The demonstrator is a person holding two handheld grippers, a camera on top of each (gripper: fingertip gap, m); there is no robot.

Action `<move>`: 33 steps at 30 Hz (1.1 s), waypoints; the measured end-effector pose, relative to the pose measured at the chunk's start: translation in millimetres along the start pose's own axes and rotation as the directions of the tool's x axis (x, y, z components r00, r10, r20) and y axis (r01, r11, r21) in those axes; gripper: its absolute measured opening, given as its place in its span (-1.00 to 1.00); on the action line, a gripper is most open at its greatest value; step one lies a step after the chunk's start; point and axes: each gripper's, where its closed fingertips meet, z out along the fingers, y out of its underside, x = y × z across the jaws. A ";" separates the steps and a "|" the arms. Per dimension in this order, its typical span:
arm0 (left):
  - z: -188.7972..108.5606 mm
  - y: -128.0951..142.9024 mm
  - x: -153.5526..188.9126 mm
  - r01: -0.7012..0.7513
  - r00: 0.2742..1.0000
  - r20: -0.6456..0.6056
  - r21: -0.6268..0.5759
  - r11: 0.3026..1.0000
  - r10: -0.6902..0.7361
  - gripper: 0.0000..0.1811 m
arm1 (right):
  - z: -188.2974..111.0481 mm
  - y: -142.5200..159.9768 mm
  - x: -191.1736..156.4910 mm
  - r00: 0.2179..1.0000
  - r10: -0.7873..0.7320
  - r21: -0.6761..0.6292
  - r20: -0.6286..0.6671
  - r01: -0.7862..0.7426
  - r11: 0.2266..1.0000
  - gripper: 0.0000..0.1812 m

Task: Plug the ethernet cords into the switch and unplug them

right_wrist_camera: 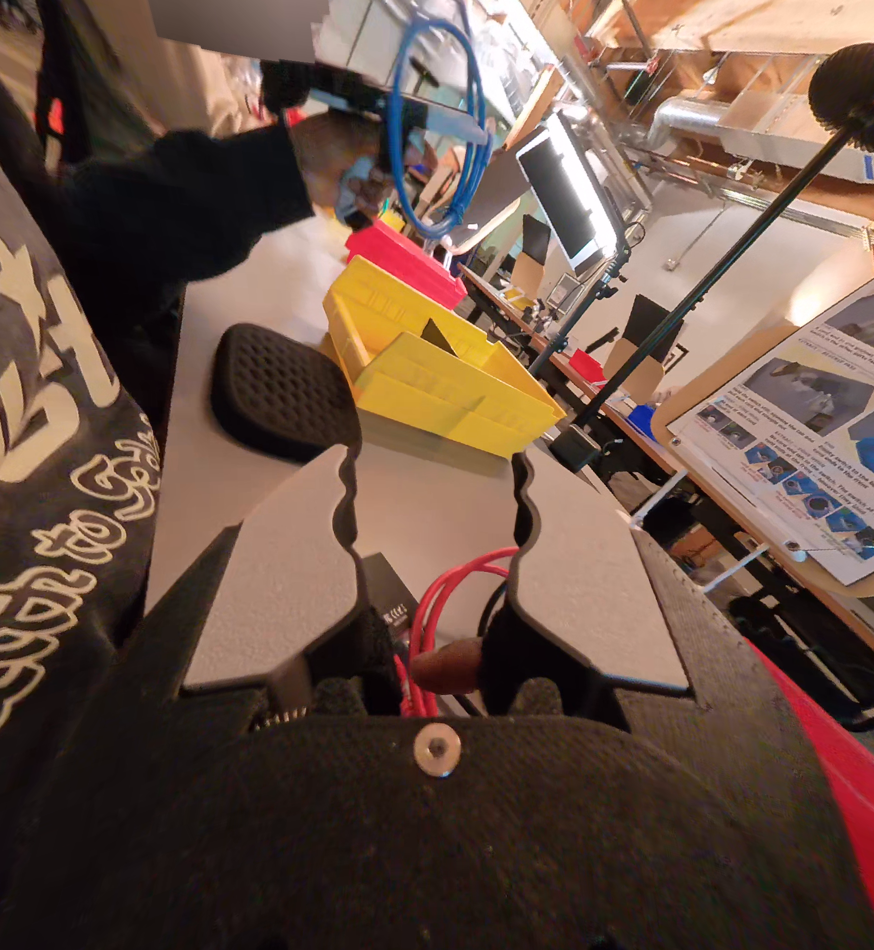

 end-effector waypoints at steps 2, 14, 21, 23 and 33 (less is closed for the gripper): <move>-10.4 -23.9 33.4 0.225 0.964 -0.182 0.159 0.961 -0.196 -0.94 | 2.0 -4.0 0.2 0.998 0.060 0.041 -0.001 -0.060 0.997 -0.39; -53.1 -23.7 210.5 0.709 0.222 -0.898 -0.120 0.695 -0.381 -0.93 | 23.3 -44.5 -24.1 0.859 0.455 0.191 0.236 -0.500 0.845 -0.48; -64.9 21.2 265.0 0.174 0.375 -0.922 -0.031 0.984 -0.096 -0.94 | 48.5 -42.5 -7.5 0.631 0.723 -0.048 0.283 -0.743 0.667 -0.53; -63.0 34.6 271.2 -0.003 0.418 -0.908 0.005 1.000 0.005 -0.94 | 56.9 -41.9 -9.8 0.592 0.749 -0.126 0.297 -0.754 0.645 -0.53; -62.5 58.6 283.0 -0.281 0.402 -0.902 0.044 0.959 0.160 -0.94 | 74.0 -14.3 -29.5 0.726 0.635 -0.486 0.262 -0.469 0.737 -0.85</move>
